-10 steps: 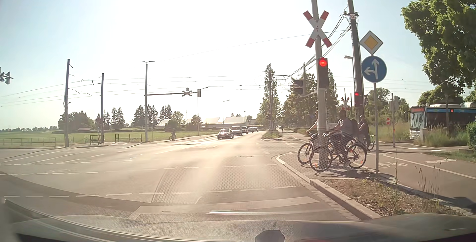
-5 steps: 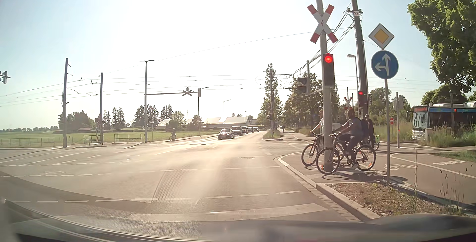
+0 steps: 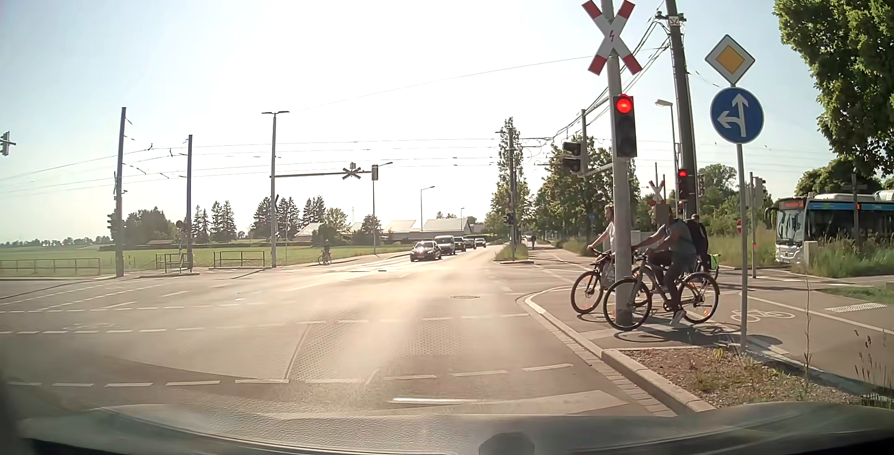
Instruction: Follow the waypoints while adhering to traffic rules and regulations
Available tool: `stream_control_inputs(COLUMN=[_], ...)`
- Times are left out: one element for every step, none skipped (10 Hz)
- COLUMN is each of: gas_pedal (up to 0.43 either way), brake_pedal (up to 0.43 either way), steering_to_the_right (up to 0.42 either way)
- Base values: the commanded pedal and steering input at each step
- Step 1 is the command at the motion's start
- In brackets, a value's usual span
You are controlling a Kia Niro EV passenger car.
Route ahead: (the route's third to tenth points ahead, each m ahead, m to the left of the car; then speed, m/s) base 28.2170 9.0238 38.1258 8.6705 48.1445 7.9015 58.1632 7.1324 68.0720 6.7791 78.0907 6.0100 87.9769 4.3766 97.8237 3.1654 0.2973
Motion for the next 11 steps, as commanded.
stream_control_inputs(gas_pedal=[0.0, 0.0, 0.0, 0.0, 0.0, 0.0, 0.0, 0.0, 0.0, 0.0, 0.0], brake_pedal=[0.256, 0.262, 0.268, 0.268, 0.268, 0.268, 0.268, 0.268, 0.268, 0.268, 0.262], steering_to_the_right=[-0.031, -0.031, -0.03, -0.031, -0.03, -0.03, -0.03, -0.029, -0.029, -0.029, -0.029])
